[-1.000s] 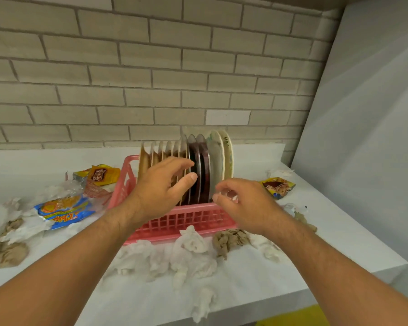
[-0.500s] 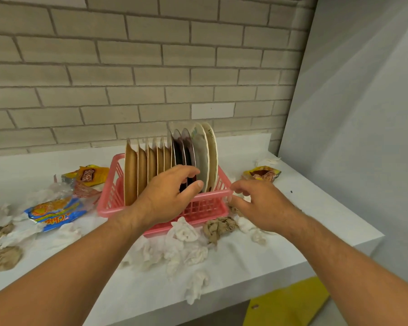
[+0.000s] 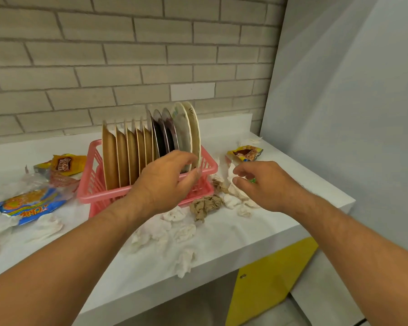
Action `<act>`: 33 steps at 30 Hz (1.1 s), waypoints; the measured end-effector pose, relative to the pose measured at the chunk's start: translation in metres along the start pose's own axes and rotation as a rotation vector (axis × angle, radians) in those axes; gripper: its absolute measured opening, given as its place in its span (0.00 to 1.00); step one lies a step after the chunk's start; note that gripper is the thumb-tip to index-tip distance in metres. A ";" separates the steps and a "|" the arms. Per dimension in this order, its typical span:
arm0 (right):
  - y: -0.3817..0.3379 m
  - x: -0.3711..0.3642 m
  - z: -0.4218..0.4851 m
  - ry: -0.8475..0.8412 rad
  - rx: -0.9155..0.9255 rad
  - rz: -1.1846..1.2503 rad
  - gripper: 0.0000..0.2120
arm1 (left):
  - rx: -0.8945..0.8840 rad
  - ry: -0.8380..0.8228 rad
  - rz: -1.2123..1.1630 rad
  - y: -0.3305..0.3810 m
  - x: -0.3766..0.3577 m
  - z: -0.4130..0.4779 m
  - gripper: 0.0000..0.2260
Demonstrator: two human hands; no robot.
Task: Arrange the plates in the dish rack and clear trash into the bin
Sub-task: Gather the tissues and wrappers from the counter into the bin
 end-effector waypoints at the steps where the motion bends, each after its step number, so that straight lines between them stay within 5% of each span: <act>1: 0.004 0.002 0.000 0.004 -0.008 -0.003 0.14 | -0.012 -0.001 0.008 0.005 -0.001 0.002 0.18; 13: 0.108 0.027 0.047 0.003 -0.096 -0.044 0.12 | -0.126 -0.069 0.058 0.069 -0.063 0.087 0.18; 33: 0.366 -0.005 0.221 -0.173 -0.166 0.035 0.14 | 0.484 -0.241 0.115 0.033 -0.266 0.324 0.15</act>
Point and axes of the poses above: each hand's wrist, its own z-axis towards the middle knuckle, its own x-axis out of the back of the hand, y = z × x, the point moved 2 cm from there along z, towards the middle knuckle, and after that the axes turned 11 degrees about x, right-handed, at the moved point
